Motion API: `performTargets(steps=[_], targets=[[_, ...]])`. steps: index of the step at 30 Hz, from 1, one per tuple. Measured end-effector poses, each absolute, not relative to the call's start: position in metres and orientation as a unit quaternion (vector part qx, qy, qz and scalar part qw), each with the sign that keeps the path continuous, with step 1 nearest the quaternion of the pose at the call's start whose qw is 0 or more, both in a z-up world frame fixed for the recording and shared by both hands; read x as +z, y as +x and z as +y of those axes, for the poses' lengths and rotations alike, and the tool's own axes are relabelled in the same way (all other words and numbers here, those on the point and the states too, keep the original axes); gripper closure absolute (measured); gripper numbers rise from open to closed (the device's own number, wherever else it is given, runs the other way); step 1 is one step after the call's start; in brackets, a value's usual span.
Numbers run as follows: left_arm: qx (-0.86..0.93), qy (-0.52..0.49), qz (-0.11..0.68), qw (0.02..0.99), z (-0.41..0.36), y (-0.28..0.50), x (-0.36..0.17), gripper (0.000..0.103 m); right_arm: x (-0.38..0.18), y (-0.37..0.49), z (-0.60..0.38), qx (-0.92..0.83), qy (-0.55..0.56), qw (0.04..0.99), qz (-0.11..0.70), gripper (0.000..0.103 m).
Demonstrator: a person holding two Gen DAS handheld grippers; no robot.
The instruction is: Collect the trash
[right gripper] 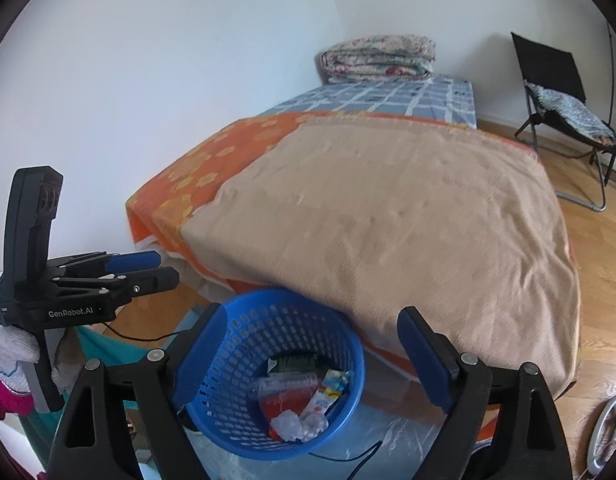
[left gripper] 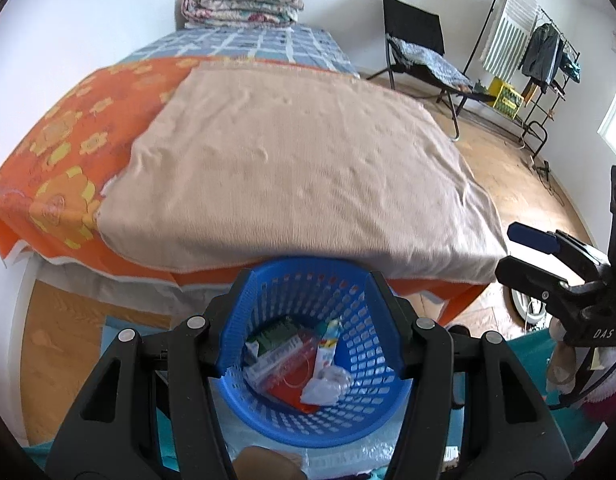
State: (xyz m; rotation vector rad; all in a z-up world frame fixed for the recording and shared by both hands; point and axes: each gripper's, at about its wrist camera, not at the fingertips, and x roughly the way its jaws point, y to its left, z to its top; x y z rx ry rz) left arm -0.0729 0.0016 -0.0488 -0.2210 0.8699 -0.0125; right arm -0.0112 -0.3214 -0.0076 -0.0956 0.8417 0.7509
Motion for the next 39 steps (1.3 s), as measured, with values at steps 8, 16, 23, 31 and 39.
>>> performTargets(steps=[8, 16, 23, 31, 39], targets=[[-0.004, -0.092, 0.363, 0.927, -0.004, -0.065, -0.010, 0.015, 0.026, -0.006, -0.334, 0.325, -0.032, 0.883, 0.336, 0.000], [-0.011, -0.093, 0.321, 0.942, -0.011, -0.058, 0.026, 0.000, 0.050, 0.006, -0.345, 0.304, -0.009, 0.902, 0.308, 0.000], [-0.008, -0.092, 0.317, 0.944, -0.019, -0.050, 0.039, 0.000, 0.058, 0.009, -0.350, 0.297, 0.001, 0.908, 0.295, 0.000], [-0.010, -0.093, 0.317, 0.944, -0.023, -0.049, 0.041, 0.000, 0.061, 0.005, -0.350, 0.296, -0.012, 0.912, 0.284, 0.000], [-0.012, -0.094, 0.309, 0.946, -0.023, -0.050, 0.045, 0.000, 0.063, 0.005, -0.351, 0.296, -0.012, 0.912, 0.282, 0.000]])
